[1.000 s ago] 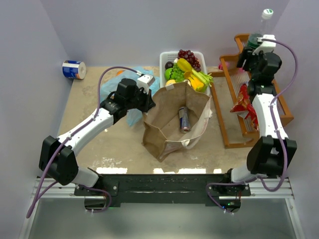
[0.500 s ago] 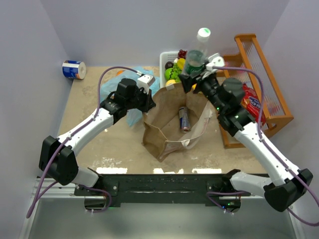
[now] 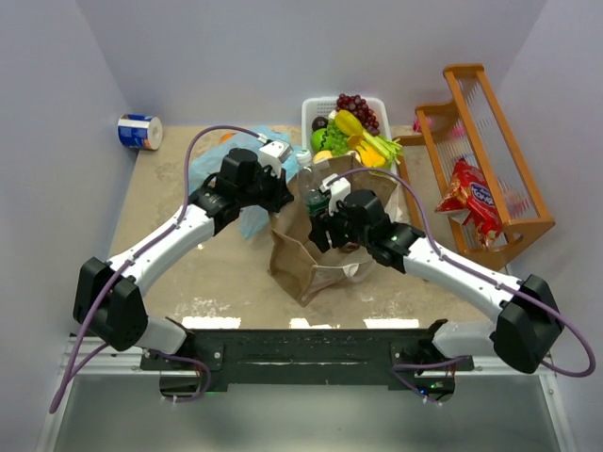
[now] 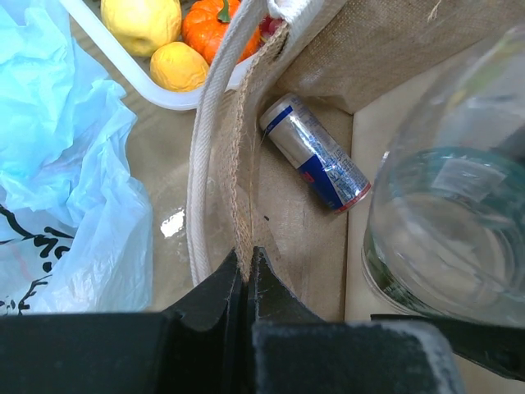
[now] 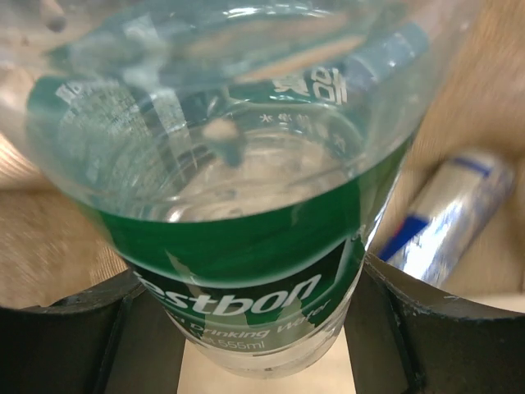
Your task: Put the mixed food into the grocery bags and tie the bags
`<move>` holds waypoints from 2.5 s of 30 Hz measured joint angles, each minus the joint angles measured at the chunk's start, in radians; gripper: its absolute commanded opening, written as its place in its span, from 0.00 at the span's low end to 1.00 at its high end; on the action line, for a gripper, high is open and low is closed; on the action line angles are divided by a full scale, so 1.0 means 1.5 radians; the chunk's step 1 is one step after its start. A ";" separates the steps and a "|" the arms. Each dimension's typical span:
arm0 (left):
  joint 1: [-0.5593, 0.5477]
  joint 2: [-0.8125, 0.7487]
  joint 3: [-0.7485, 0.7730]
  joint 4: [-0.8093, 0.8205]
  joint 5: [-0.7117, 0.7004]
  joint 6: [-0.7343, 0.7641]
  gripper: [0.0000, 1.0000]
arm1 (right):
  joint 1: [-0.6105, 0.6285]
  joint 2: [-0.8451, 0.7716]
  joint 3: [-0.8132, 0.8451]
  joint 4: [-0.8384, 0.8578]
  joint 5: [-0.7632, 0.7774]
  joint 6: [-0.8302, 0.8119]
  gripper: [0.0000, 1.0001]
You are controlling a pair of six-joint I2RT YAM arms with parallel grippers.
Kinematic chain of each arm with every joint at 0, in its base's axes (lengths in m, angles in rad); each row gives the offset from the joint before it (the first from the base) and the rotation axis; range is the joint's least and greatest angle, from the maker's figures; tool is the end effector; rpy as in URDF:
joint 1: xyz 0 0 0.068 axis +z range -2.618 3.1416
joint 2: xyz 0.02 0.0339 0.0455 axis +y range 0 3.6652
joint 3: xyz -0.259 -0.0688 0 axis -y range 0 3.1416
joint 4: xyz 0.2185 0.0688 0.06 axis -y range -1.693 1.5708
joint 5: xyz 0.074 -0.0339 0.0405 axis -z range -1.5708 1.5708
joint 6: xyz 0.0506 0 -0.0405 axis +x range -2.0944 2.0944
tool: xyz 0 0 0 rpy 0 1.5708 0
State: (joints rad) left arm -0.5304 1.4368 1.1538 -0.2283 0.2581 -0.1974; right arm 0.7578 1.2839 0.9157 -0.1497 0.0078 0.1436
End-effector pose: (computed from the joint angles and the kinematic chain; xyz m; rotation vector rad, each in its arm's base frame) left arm 0.2688 -0.1726 0.3066 0.5142 2.0799 -0.7043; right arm 0.2040 0.1925 0.2776 -0.6405 2.0358 0.5328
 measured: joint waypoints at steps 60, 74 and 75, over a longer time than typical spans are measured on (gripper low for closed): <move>-0.001 -0.024 -0.004 -0.028 -0.038 0.005 0.00 | -0.130 0.063 0.417 -0.645 0.196 0.158 0.99; 0.000 -0.024 -0.004 -0.028 -0.030 0.005 0.00 | -0.301 -0.012 0.448 -0.700 0.312 0.185 0.99; 0.000 -0.024 -0.004 -0.028 -0.030 0.005 0.00 | -0.302 -0.015 0.442 -0.695 0.317 0.190 0.98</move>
State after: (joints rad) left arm -0.5308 1.4002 1.1477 -0.2699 0.2134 -0.1894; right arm 0.3046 1.2610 1.5787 -1.1923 0.4835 0.4290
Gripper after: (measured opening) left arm 0.042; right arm 0.986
